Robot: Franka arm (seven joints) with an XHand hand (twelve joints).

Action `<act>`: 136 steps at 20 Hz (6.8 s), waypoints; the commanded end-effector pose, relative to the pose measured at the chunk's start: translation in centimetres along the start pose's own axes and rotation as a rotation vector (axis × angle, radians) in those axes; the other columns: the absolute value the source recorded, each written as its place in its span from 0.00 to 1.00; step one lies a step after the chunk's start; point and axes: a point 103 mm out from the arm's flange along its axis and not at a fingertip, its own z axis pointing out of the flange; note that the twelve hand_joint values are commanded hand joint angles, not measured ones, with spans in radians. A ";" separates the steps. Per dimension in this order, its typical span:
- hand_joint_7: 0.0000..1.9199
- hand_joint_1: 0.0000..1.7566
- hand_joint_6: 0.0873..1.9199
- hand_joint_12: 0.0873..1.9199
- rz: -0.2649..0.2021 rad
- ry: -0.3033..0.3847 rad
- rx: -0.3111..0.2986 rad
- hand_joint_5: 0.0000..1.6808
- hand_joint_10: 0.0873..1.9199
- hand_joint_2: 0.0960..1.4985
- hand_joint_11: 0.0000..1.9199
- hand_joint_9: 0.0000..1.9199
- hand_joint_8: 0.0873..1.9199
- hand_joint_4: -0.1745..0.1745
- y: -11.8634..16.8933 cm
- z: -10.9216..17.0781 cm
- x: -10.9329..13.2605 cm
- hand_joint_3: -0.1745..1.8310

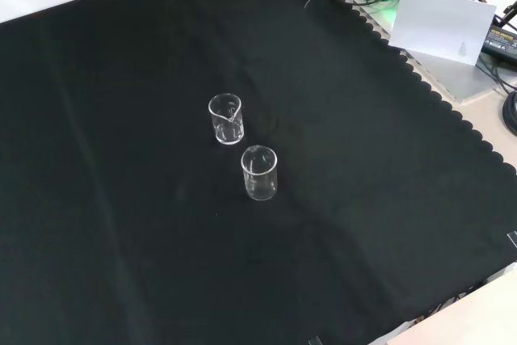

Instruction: Pick up the beaker on the right.

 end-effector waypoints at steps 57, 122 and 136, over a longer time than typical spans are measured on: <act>0.06 0.29 0.00 0.43 -0.431 0.295 0.215 0.09 0.29 0.45 0.00 0.09 0.21 0.52 19.6 30.7 -5.2 0.14; 0.16 0.44 0.00 0.55 -0.543 0.718 0.208 0.24 0.26 0.30 0.00 0.19 0.24 0.46 21.4 40.9 3.8 0.37; 0.18 0.47 0.00 0.57 -0.529 0.774 0.204 0.26 0.26 0.31 0.00 0.21 0.24 0.46 21.8 41.5 5.1 0.37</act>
